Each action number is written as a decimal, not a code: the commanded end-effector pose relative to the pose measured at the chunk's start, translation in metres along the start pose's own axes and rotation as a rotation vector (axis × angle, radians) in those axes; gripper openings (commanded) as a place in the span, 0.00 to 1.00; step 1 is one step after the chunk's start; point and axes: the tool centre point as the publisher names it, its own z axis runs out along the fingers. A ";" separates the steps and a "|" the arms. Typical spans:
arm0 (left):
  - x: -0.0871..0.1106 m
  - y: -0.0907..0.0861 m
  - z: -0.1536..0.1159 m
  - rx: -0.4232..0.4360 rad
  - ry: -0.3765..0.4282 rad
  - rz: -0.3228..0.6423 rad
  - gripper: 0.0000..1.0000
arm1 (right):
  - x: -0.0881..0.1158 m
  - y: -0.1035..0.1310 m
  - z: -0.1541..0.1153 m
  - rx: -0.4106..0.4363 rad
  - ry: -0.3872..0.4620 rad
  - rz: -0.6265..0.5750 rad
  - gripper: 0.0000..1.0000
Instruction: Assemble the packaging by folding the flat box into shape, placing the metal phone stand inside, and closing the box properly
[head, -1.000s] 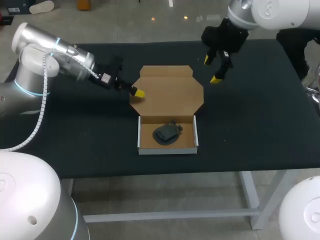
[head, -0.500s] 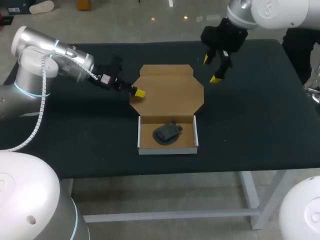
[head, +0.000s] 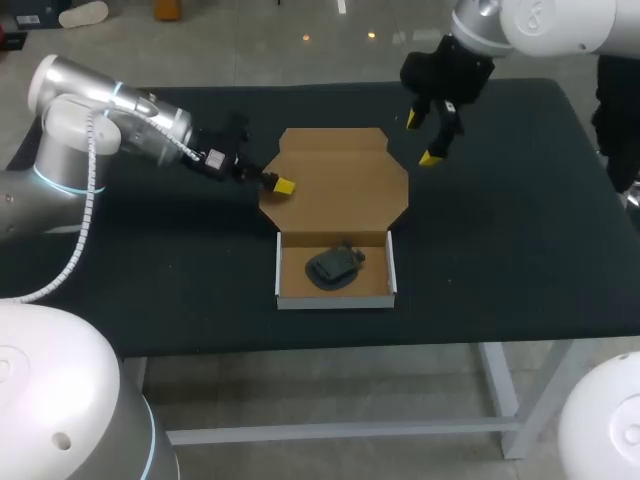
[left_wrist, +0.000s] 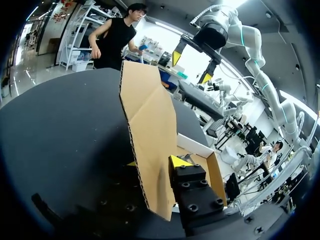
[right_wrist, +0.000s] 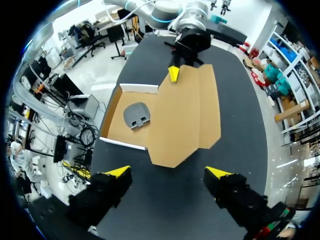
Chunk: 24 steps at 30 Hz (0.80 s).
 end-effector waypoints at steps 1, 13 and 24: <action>-0.001 0.000 0.001 0.010 0.006 0.004 0.17 | -0.002 0.000 -0.002 0.002 0.006 0.001 1.00; 0.001 0.001 0.003 0.026 0.013 0.017 0.19 | -0.005 -0.002 -0.004 0.005 0.010 0.000 1.00; 0.002 -0.002 0.002 0.035 0.019 0.033 0.16 | -0.006 -0.001 -0.004 0.007 0.013 0.000 1.00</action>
